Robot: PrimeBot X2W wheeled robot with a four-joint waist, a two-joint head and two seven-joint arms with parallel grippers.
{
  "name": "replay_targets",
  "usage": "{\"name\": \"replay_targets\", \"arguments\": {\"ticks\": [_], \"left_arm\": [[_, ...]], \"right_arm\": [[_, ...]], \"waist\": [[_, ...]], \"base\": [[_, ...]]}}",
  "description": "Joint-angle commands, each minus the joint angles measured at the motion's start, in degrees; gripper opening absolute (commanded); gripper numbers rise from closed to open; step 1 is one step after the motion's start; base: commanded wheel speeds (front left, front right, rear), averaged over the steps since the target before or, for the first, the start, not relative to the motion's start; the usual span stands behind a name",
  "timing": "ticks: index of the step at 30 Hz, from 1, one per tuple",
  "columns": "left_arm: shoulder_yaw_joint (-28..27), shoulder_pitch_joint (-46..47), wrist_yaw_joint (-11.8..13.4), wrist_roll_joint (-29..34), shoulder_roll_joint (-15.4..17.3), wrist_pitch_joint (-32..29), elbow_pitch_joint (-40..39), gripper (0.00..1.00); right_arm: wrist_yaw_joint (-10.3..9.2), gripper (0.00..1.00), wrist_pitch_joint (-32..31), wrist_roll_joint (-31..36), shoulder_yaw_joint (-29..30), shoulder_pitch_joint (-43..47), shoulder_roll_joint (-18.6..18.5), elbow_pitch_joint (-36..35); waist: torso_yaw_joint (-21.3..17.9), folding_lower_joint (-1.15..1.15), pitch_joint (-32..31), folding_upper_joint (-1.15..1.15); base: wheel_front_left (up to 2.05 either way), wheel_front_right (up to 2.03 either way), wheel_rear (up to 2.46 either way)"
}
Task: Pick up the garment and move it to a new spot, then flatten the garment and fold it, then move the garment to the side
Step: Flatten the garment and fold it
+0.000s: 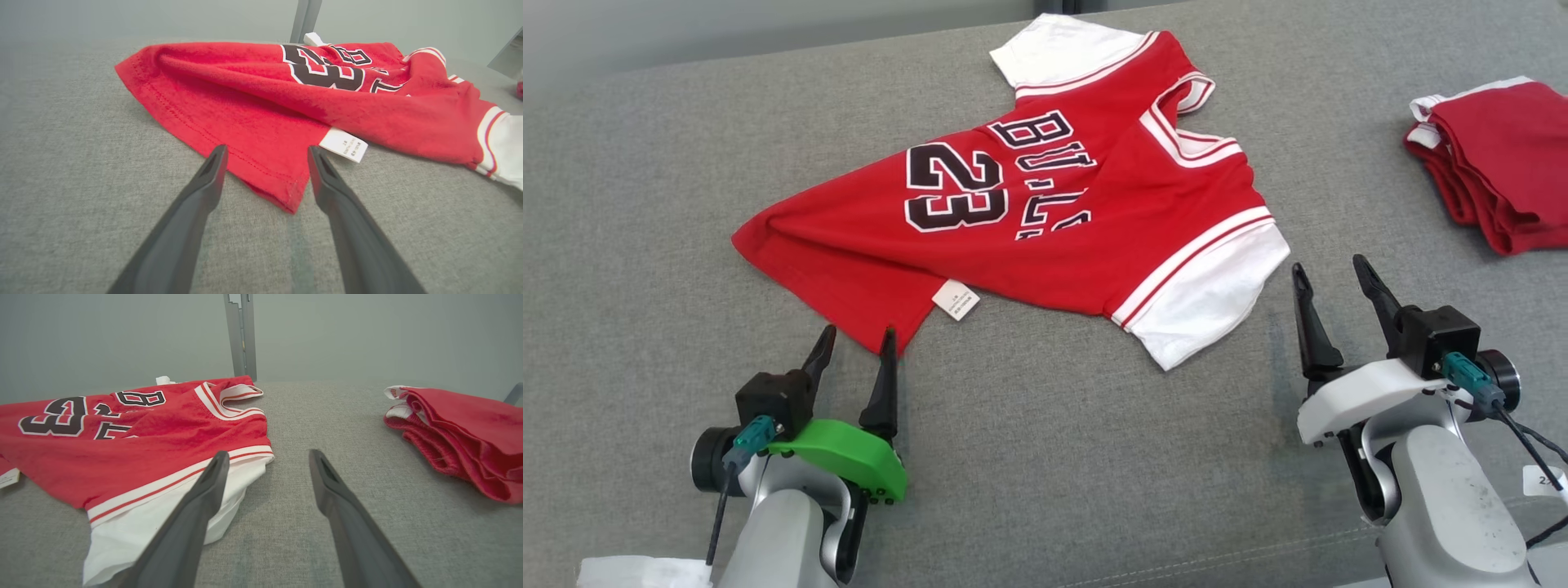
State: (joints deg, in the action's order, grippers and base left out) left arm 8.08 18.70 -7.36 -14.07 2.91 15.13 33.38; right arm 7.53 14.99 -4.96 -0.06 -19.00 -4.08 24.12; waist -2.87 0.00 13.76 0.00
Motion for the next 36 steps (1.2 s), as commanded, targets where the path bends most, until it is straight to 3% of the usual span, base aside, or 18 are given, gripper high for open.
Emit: {"name": "replay_targets", "arguments": {"ticks": [1,7,11,13,14,15,16,22,34,35,36], "left_arm": [[0.7,-0.3,-0.1,-0.4,0.1,0.0,0.0,1.0],[1.3,0.0,-0.2,0.9,0.1,0.0,1.5,1.0],[-0.5,0.0,-0.2,1.8,0.1,0.0,3.9,0.9],[-1.3,-0.2,0.0,2.5,0.1,0.0,5.7,0.96],[-1.6,-0.2,0.0,2.7,0.1,0.0,6.4,0.9],[-1.6,0.0,0.0,3.2,0.1,0.0,6.7,0.67],[-1.5,-0.2,0.0,3.5,0.1,-0.1,7.5,0.0],[-2.8,-1.9,-0.1,4.8,0.6,0.0,4.8,0.0],[-9.7,-11.3,1.0,7.8,2.0,0.0,-2.8,0.0],[-10.4,-11.4,1.4,8.1,2.1,0.0,-3.0,0.07],[-11.0,-11.6,1.6,8.4,2.2,0.0,-3.0,0.64]], "right_arm": [[-0.09,1.0,0.3,-0.1,0.0,0.5,-0.3,0.1],[-0.08,1.0,0.3,-0.3,0.4,0.7,-0.3,0.0],[-0.08,1.0,0.3,-0.5,0.8,0.9,-0.5,-0.2],[-0.08,1.0,0.2,-0.6,1.2,1.0,-0.5,-0.3],[-0.08,1.0,0.3,-0.6,1.2,1.0,-0.5,-0.4],[-0.08,1.0,0.3,-0.7,1.3,1.0,-0.5,-0.5],[-0.08,1.0,0.3,-0.7,1.5,0.9,-0.4,-0.7],[-0.08,1.0,0.2,-1.3,1.7,1.7,0.0,0.2],[-0.09,1.0,0.2,-3.3,1.7,3.6,0.7,4.6],[-0.08,1.0,0.2,-3.4,1.7,3.5,0.7,5.1],[-0.08,1.0,0.2,-3.3,1.7,3.4,0.8,5.6]], "waist": [[-1.2,0.0,0.0,0.0],[-3.6,0.0,0.3,0.0],[-4.7,0.0,0.6,0.0],[-4.9,0.0,0.6,0.0],[-5.0,0.0,0.5,0.0],[-5.1,0.0,0.5,0.0],[-5.0,0.0,0.4,0.0],[-3.4,0.0,-1.2,0.0],[3.9,0.0,-4.6,0.0],[4.3,0.0,-4.5,0.0],[4.6,0.0,-4.4,0.0]], "base": [[0.0,0.0,0.0],[0.0,0.0,0.0],[0.0,0.0,0.0],[0.0,0.0,0.0],[0.0,0.0,0.0],[0.0,0.0,0.0],[0.0,0.0,0.0],[0.0,0.0,0.0],[0.0,0.0,0.0],[0.0,0.0,0.0],[0.0,0.0,0.0]]}}
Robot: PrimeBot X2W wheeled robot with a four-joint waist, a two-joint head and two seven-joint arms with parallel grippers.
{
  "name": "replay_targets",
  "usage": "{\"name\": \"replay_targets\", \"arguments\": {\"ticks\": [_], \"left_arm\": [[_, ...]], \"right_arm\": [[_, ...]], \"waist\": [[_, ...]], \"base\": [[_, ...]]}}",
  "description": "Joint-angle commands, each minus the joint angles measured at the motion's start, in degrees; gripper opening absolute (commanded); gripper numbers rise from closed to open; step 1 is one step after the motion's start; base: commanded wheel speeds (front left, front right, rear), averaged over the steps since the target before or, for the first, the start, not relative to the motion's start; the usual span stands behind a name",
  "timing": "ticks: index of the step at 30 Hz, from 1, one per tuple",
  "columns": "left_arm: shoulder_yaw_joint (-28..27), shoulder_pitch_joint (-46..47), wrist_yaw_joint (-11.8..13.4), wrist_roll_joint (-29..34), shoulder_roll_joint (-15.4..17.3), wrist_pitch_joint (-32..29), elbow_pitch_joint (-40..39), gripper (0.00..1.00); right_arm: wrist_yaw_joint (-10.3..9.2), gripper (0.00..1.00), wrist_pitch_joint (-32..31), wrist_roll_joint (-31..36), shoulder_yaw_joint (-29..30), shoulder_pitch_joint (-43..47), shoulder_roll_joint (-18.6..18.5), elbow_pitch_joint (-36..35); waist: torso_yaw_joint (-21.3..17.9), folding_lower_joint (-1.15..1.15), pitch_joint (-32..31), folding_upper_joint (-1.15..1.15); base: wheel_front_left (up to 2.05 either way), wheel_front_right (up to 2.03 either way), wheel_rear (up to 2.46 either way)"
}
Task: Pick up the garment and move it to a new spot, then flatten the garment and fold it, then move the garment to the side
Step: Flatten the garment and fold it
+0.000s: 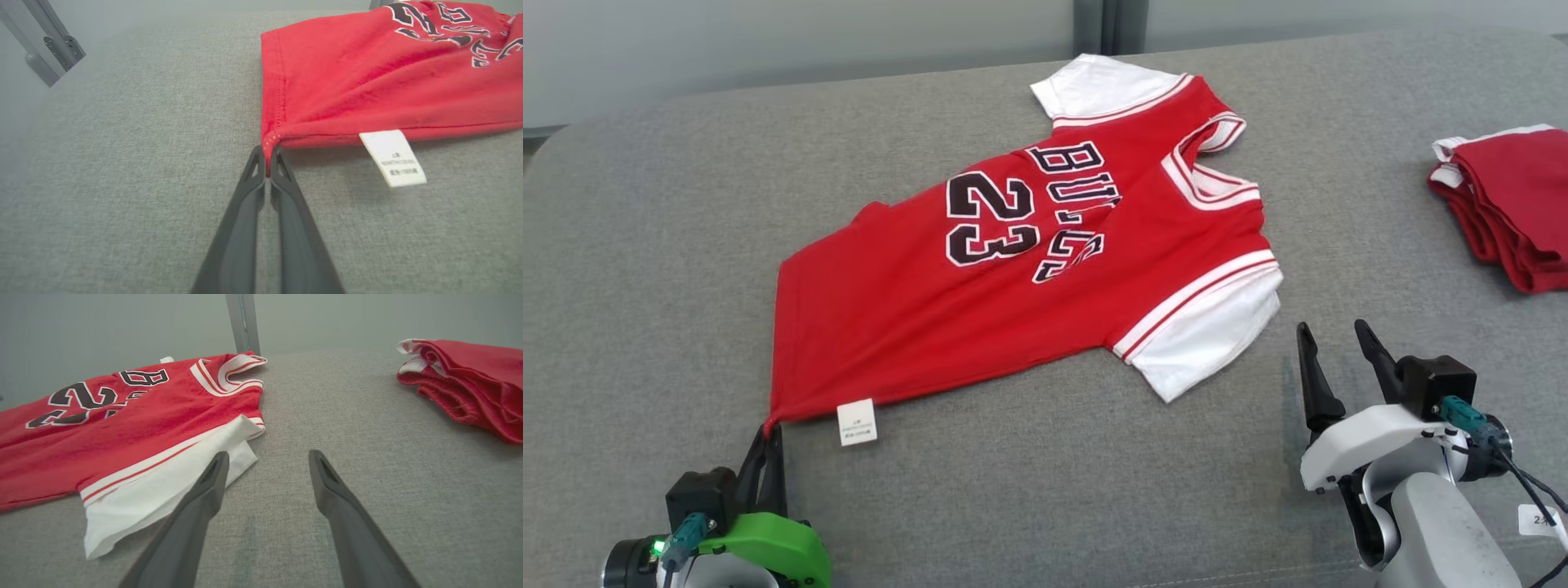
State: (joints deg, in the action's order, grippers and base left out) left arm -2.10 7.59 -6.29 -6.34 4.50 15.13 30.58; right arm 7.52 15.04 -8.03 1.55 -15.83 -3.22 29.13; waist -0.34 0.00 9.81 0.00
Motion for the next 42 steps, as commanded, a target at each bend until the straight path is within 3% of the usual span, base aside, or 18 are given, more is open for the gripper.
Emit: {"name": "replay_targets", "arguments": {"ticks": [1,16,26,42], "left_arm": [[-1.1,-0.5,0.8,0.9,0.5,0.0,0.0,1.0],[4.9,0.7,-0.3,0.9,-1.5,0.0,-3.7,1.0],[3.5,-5.2,1.3,-1.2,-1.5,0.0,-5.9,1.0],[2.8,-10.5,1.6,-1.1,-1.5,0.0,-12.3,1.0]], "right_arm": [[-0.07,1.0,0.2,-0.4,0.1,0.0,-0.1,1.2],[-0.07,1.0,0.2,0.4,0.8,-3.5,0.1,8.4],[-0.07,1.0,0.2,1.8,2.6,3.6,0.2,2.6],[-0.07,1.0,0.2,-1.0,-2.6,11.0,0.2,-9.8]], "waist": [[2.4,0.0,-0.4,0.0],[5.4,0.0,-1.1,0.0],[2.2,0.0,-8.1,0.0],[0.1,0.0,-12.8,0.0]], "base": [[0.0,0.0,0.0],[0.0,0.0,0.0],[0.0,0.0,0.0],[0.0,0.0,0.0]]}}
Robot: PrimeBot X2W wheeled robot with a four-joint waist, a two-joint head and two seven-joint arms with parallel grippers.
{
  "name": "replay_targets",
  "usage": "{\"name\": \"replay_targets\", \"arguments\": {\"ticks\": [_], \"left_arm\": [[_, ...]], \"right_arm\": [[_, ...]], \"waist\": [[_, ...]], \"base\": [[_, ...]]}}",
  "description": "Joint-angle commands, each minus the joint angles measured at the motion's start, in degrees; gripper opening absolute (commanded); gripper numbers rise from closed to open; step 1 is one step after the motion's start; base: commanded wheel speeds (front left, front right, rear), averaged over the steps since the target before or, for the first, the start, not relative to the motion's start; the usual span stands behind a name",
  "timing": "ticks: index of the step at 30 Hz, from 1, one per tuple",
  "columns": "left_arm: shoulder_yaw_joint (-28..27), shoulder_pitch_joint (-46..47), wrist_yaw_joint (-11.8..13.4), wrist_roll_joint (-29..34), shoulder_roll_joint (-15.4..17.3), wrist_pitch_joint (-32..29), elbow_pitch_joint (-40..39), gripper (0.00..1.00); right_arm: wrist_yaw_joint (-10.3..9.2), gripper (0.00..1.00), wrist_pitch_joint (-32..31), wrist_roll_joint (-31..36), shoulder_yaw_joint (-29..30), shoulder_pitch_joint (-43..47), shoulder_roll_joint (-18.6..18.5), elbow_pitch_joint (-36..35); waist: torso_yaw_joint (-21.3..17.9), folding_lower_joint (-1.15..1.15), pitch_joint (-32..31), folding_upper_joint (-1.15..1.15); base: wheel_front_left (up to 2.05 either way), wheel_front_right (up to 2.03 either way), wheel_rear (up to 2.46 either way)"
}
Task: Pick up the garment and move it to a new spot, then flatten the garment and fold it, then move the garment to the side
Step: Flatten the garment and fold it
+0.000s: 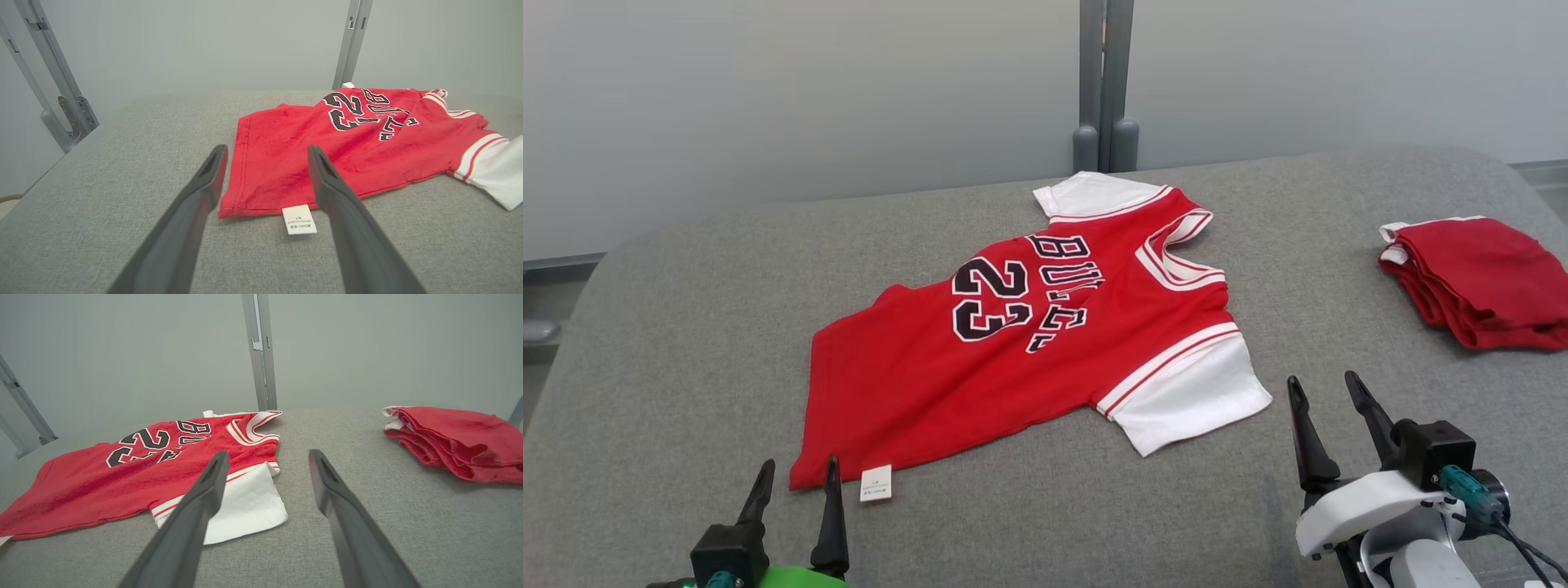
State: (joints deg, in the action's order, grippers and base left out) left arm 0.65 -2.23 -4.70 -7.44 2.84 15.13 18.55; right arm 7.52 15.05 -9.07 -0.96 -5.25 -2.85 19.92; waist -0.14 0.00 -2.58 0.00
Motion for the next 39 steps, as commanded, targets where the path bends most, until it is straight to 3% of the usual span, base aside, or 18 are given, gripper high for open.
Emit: {"name": "replay_targets", "arguments": {"ticks": [1,19,30,39], "left_arm": [[0.0,-0.8,-0.1,0.2,0.1,0.0,-0.3,1.0],[1.8,-0.4,0.4,-0.1,0.1,0.0,0.4,1.0],[2.2,9.7,1.3,-3.6,0.1,0.0,4.0,1.0],[-0.7,13.4,3.2,-6.1,0.1,0.0,10.1,1.0]], "right_arm": [[-0.07,1.0,0.2,0.1,-0.5,0.6,-0.1,-1.2],[-0.07,1.0,0.2,0.6,-2.9,2.0,-0.1,-4.0],[-0.08,1.0,0.2,3.7,-1.1,-5.2,-0.2,-1.0],[-0.08,1.0,0.2,4.3,0.4,-7.1,-0.2,0.4]], "waist": [[-0.1,0.0,-0.6,0.0],[1.0,0.0,-0.1,0.0],[1.5,0.0,13.3,0.0],[1.2,0.0,16.3,0.0]], "base": [[0.0,0.0,0.0],[0.0,0.0,0.0],[0.0,0.0,0.0],[0.0,0.0,0.0]]}}
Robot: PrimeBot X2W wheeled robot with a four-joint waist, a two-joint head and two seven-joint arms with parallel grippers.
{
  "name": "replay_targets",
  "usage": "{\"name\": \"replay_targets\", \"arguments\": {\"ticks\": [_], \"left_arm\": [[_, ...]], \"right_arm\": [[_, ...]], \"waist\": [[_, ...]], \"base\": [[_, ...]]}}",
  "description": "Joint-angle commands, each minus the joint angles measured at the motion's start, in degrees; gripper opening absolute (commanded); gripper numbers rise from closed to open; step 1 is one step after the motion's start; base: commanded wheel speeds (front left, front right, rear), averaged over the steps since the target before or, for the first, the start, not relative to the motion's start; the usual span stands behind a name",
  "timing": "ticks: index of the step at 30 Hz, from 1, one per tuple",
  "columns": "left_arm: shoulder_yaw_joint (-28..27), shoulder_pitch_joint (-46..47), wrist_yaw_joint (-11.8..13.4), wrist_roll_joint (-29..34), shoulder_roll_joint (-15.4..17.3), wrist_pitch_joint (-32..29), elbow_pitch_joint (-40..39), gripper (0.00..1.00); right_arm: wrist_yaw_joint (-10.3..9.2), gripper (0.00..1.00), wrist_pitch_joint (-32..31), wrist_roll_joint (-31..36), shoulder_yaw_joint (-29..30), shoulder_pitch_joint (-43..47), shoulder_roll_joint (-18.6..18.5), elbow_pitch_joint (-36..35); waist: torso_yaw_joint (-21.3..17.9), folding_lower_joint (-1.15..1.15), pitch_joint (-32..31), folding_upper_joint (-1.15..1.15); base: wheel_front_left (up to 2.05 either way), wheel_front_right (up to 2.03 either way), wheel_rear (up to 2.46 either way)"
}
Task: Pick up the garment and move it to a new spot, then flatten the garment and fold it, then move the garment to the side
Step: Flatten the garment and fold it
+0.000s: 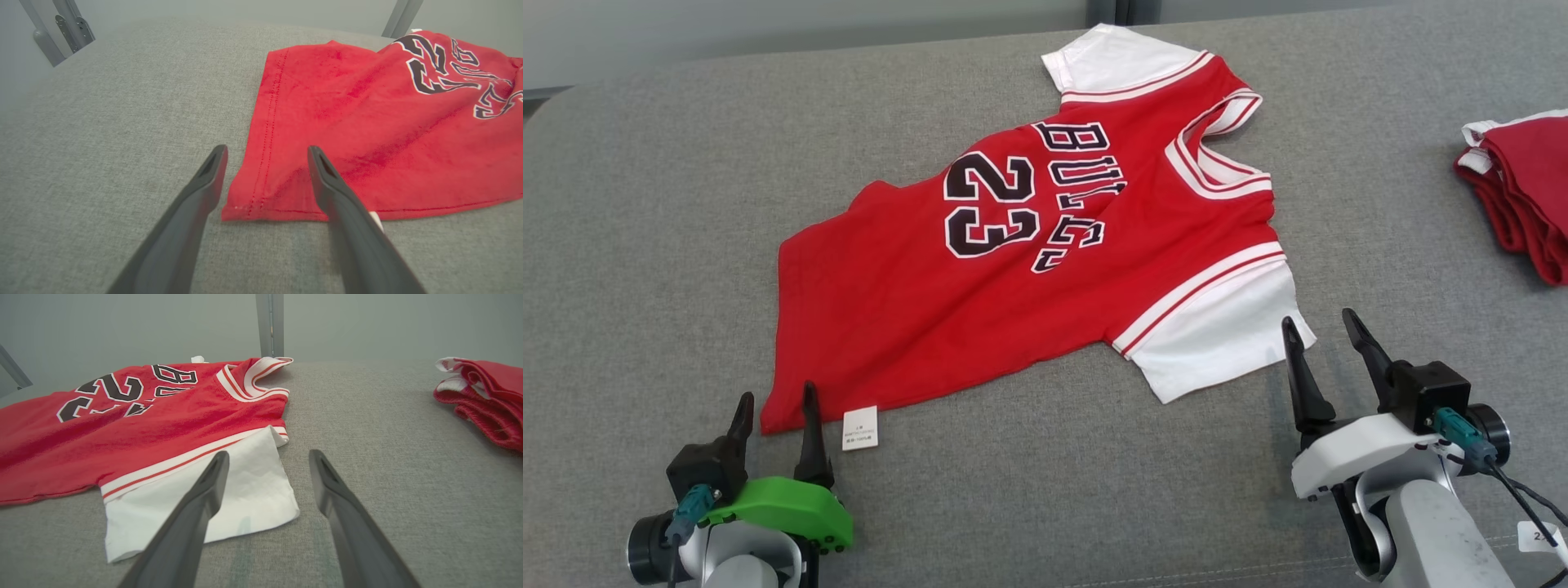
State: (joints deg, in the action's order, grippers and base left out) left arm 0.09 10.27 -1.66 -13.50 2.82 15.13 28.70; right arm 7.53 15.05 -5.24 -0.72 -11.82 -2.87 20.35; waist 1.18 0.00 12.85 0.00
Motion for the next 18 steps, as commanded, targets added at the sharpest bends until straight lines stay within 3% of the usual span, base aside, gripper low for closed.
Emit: {"name": "replay_targets", "arguments": {"ticks": [1,8,9,10,11,13,14,15,18], "left_arm": [[-0.3,0.9,0.3,-0.2,0.2,0.0,0.4,1.0],[-0.8,0.5,1.1,-2.4,0.2,0.0,2.1,1.0],[-0.5,0.7,0.8,-2.6,0.2,0.0,2.4,0.94],[-0.4,0.9,0.7,-2.6,0.2,0.0,2.8,0.44],[-0.4,1.3,0.8,-3.0,0.2,0.0,2.8,0.36],[-0.4,1.5,1.0,-3.4,0.2,0.0,3.3,0.35],[-0.4,1.6,1.2,-3.7,0.2,0.0,3.6,0.25],[-0.4,1.7,1.3,-3.7,0.2,0.0,4.0,0.0],[-0.3,2.1,1.3,-3.8,0.2,0.0,4.1,0.0]], "right_arm": [[-0.09,1.0,0.2,0.5,0.4,-0.4,-0.2,0.0],[-0.08,1.0,0.2,0.8,1.7,-0.1,-0.2,1.0],[-0.09,1.0,0.2,0.8,1.8,-0.2,-0.2,1.4],[-0.09,1.0,0.2,0.8,1.9,-0.3,-0.2,2.0],[-0.09,1.0,0.2,0.8,1.9,-0.5,-0.2,2.3],[-0.09,1.0,0.2,0.8,1.9,-1.0,-0.2,2.5],[-0.09,1.0,0.2,0.7,2.0,-1.1,-0.2,2.7],[-0.08,1.0,0.2,0.6,2.0,-1.3,-0.2,2.8],[-0.08,1.0,0.2,0.2,1.8,-1.6,-0.2,3.5]], "waist": [[-0.2,0.0,0.9,0.0],[-0.4,0.0,1.2,0.0],[-0.4,0.0,1.4,0.0],[-0.4,0.0,1.5,0.0],[-0.4,0.0,1.6,0.0],[-0.4,0.0,2.0,0.0],[-0.4,0.0,2.2,0.0],[-0.4,0.0,2.4,0.0],[-0.5,0.0,2.7,0.0]], "base": [[0.0,0.0,0.0],[0.0,0.0,0.0],[0.0,0.0,0.0],[0.0,0.0,0.0],[0.0,0.0,0.0],[0.0,0.0,0.0],[0.0,0.0,0.0],[0.0,0.0,0.0],[0.0,0.0,0.0]]}}
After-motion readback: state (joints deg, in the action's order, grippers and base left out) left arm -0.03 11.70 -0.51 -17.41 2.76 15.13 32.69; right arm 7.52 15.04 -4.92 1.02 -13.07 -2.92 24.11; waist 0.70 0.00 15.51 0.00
